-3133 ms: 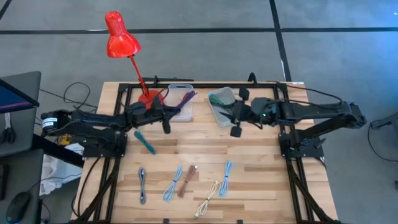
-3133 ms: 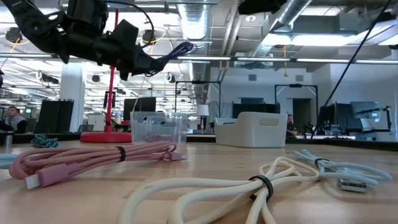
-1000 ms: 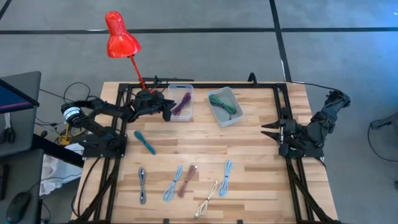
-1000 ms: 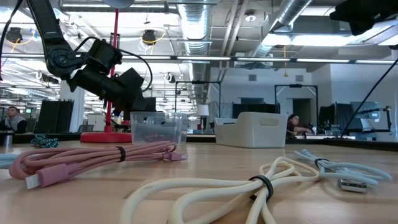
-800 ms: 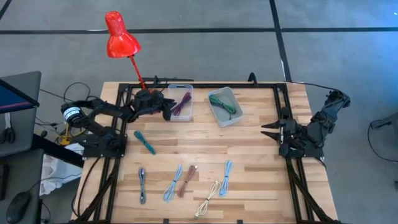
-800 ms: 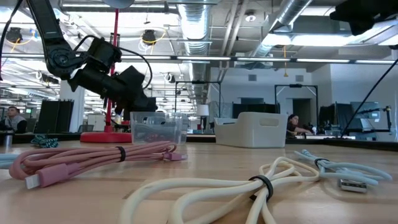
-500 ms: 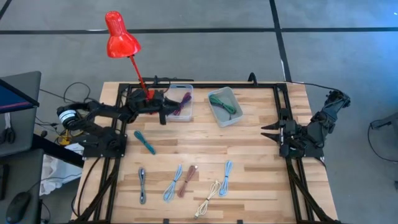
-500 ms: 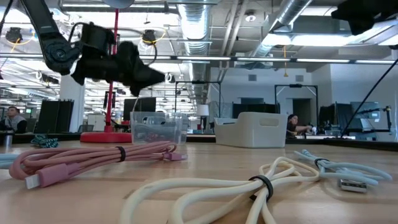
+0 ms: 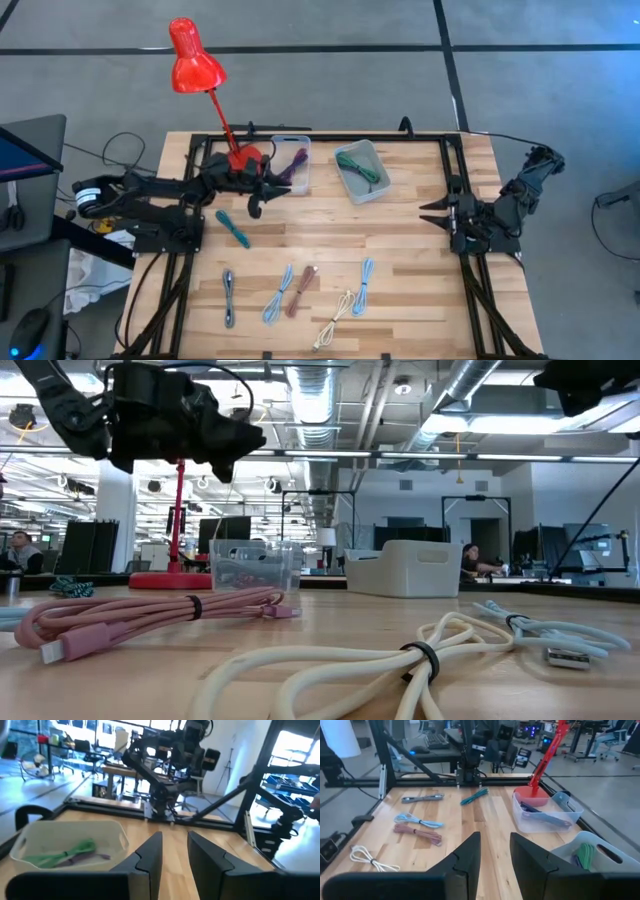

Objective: Pick & Place USB Port
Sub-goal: Put the right light blue USB cable into the gray bin

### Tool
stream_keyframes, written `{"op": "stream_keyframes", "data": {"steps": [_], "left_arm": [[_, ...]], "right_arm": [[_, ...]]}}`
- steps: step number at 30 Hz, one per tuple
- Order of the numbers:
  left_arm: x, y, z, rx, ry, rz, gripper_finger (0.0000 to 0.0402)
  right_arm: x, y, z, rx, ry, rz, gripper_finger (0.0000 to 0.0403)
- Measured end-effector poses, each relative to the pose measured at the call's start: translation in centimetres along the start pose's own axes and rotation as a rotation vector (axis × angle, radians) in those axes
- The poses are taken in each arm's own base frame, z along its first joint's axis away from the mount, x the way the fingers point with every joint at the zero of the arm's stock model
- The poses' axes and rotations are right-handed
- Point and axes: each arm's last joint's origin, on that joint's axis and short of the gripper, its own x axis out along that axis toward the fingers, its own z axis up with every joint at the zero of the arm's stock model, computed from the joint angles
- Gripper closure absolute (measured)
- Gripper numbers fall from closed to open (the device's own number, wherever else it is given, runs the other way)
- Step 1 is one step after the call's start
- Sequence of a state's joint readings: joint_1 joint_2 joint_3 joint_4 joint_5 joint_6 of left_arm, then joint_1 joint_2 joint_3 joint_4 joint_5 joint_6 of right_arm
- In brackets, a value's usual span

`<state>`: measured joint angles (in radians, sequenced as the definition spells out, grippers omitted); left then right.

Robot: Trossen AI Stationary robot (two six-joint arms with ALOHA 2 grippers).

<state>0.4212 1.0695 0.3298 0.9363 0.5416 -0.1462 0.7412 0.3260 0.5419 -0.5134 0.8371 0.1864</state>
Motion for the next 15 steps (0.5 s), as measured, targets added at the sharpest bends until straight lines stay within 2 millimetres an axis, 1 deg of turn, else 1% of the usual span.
{"op": "stream_keyframes", "data": {"steps": [4,8,15], "left_arm": [[0.3,-0.6,-0.3,-0.021,0.025,-0.029,0.0312],[0.5,-1.0,-0.4,-0.024,0.027,-0.051,0.0312],[0.5,-1.1,-0.4,-0.025,0.026,-0.048,0.0312]], "right_arm": [[0.3,0.2,-0.1,0.043,0.014,-0.005,0.0305],[1.3,1.4,-0.5,-0.018,0.085,0.023,0.0305],[3.7,3.8,-1.8,-0.133,0.224,0.008,0.0305]]}}
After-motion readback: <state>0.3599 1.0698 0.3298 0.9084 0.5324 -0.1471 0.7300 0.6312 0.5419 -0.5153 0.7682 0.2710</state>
